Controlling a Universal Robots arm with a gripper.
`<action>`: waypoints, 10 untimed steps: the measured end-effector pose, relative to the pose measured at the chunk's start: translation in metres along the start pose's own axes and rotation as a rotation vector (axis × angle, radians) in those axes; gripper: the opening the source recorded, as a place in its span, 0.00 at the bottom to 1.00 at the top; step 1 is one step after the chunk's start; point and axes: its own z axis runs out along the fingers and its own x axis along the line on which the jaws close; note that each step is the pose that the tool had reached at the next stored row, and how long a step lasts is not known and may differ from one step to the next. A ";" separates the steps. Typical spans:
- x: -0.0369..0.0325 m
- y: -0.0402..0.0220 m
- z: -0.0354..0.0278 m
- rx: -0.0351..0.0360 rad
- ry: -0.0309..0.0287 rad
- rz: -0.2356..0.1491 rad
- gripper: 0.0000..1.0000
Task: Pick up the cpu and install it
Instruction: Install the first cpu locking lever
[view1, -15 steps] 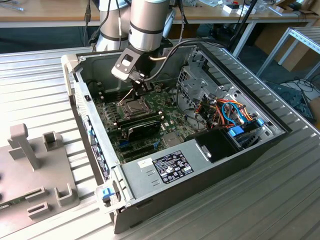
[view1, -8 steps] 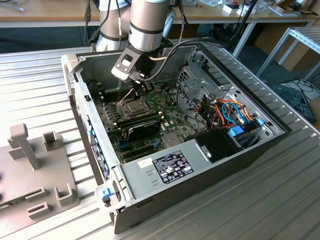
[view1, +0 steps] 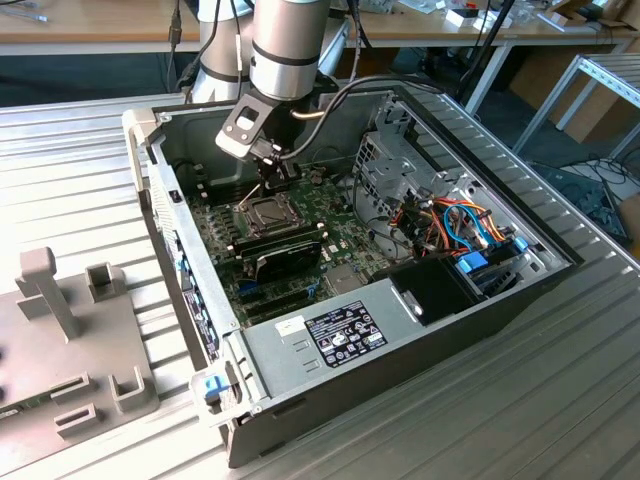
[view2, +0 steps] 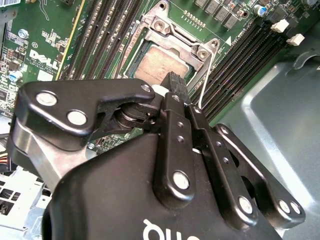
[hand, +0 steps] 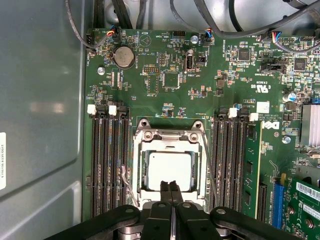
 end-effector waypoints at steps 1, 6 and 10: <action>0.0000 0.0000 0.0000 0.0001 0.0000 0.000 0.11; 0.0005 -0.0002 0.0001 0.0001 -0.0001 0.000 0.11; 0.0017 -0.0013 0.0001 0.0000 0.0001 0.000 0.11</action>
